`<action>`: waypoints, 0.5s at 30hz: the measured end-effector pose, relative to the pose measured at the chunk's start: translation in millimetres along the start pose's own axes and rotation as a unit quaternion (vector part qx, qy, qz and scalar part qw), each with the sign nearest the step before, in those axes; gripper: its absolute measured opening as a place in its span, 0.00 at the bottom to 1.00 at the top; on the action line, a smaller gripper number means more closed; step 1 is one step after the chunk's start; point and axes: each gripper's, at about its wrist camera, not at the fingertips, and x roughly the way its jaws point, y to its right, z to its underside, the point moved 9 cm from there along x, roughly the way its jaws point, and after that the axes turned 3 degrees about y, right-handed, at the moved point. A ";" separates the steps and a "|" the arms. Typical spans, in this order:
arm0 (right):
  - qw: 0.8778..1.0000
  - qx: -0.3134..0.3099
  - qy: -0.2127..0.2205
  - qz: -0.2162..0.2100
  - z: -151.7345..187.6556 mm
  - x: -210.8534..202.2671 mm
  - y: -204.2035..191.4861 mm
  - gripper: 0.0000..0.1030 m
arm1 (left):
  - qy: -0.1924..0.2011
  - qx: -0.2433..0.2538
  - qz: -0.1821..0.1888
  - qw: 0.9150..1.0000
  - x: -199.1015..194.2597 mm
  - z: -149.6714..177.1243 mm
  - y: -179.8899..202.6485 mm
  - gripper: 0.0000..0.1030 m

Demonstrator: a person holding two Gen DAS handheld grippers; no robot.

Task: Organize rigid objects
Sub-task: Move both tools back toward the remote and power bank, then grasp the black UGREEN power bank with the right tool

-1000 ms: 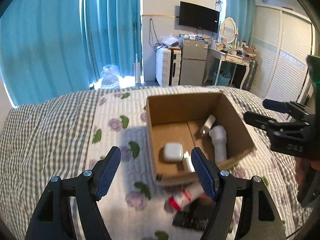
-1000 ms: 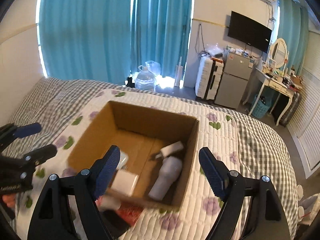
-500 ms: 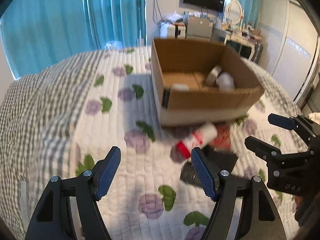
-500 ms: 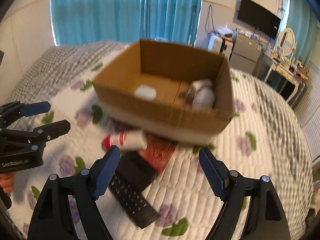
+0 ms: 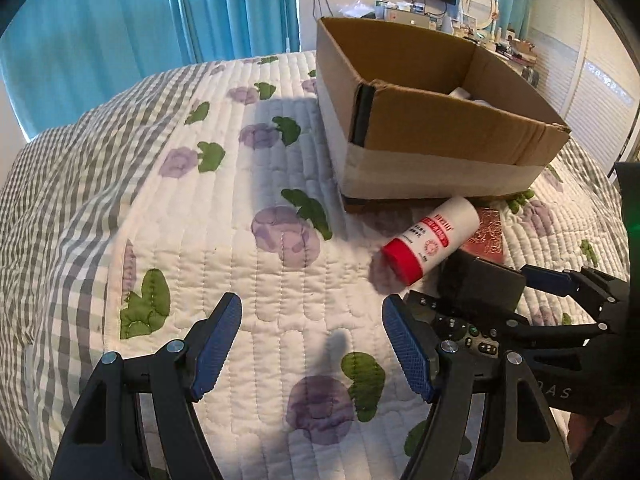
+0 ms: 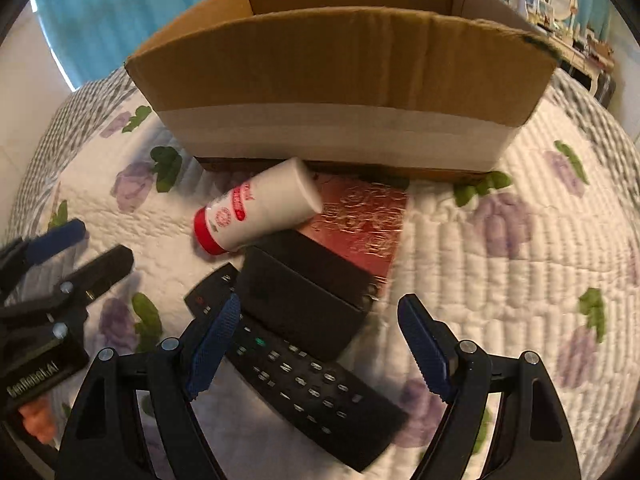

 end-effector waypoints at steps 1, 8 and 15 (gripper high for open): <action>1.000 0.000 -0.001 0.000 -0.1 1.8 -2.5 0.79 | -0.002 -0.001 0.001 1.000 0.7 0.9 -0.9 0.73; 0.999 0.020 -0.027 0.031 2.7 18.6 -1.4 0.79 | 0.003 -0.006 0.000 1.000 -2.2 2.5 -9.0 0.73; 0.998 0.042 -0.027 0.047 -9.0 26.6 14.0 0.79 | 0.002 -0.011 -0.002 1.000 -5.2 4.2 -18.2 0.73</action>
